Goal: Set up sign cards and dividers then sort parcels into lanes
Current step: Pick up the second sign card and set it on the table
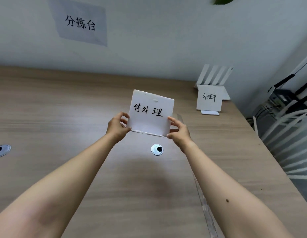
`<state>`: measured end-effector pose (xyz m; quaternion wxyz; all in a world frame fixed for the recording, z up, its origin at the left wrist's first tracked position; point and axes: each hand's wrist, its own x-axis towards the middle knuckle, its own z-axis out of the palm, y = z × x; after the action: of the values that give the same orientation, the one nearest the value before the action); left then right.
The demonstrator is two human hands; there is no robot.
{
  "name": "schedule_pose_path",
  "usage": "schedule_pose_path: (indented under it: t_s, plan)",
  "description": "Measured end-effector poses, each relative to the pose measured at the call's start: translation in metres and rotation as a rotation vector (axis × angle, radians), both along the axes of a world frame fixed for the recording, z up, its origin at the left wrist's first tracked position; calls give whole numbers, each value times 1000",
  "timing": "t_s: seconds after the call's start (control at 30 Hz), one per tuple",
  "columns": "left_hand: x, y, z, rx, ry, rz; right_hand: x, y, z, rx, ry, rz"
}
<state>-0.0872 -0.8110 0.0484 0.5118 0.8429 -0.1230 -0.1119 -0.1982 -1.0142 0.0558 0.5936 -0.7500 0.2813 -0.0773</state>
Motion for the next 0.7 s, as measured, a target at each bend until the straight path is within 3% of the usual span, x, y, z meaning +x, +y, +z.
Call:
schedule_pose_path:
  t_s: [0.43, 0.7]
  plan:
    - [106, -102, -78, 12, 22, 49, 124, -116, -68, 90, 2, 89]
    - [151, -122, -116, 12, 61, -12, 179, -134, -103, 219, 9, 97]
